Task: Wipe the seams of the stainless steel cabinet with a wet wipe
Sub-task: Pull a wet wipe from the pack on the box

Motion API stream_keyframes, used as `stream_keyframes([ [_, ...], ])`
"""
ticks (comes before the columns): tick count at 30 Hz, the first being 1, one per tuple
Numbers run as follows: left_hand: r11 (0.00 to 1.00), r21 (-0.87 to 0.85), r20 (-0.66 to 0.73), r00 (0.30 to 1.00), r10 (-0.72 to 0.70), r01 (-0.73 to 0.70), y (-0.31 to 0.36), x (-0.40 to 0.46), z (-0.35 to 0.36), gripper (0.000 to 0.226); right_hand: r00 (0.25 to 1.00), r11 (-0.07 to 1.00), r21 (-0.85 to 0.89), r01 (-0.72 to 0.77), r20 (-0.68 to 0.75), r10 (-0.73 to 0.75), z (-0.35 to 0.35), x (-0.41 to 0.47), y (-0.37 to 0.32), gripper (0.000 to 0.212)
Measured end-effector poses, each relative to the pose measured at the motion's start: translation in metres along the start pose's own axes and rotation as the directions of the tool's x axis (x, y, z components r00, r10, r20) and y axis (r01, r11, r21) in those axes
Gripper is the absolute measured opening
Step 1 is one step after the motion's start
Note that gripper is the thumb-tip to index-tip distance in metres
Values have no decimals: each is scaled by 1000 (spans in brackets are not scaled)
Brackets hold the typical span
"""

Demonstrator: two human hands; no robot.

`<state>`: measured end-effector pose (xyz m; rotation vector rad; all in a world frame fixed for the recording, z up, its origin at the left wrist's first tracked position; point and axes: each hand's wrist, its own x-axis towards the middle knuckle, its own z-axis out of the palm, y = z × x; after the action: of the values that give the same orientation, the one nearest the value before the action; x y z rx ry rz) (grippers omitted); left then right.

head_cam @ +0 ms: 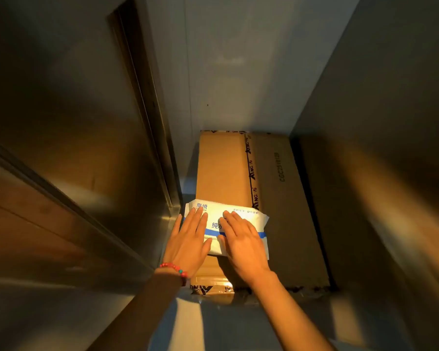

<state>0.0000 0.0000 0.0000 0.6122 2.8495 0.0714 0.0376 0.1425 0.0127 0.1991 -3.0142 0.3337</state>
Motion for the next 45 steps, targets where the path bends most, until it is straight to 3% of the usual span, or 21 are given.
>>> stream_keyframes([
  [4, 999, 27, 9, 1000, 17, -18, -3, 0, 12, 66, 1000, 999, 31, -6, 0, 6, 5, 2, 2, 48],
  [13, 1000, 26, 0, 1000, -2, 2, -8, 1, 22, 70, 984, 1000, 21, 21, 176, -25, 23, -1, 8, 59],
  [19, 997, 76, -8, 1000, 30, -29, -12, 2, 23, 71, 998, 998, -61, 4, 57, 0, 16, 0, 3, 65],
  [24, 996, 84, -5, 999, 38, -38, -11, 4, 23, 70, 1000, 1000, -20, -10, -14, 9, 16, -2, 1, 65],
  [35, 998, 53, 10, 999, 36, -37, -11, 5, 24, 70, 998, 996, 58, -61, -21, 62, 15, 2, -3, 58],
  [45, 998, 36, -4, 999, 42, -42, -13, 6, 30, 70, 995, 988, 122, -91, 60, 84, 15, 5, -1, 50],
])
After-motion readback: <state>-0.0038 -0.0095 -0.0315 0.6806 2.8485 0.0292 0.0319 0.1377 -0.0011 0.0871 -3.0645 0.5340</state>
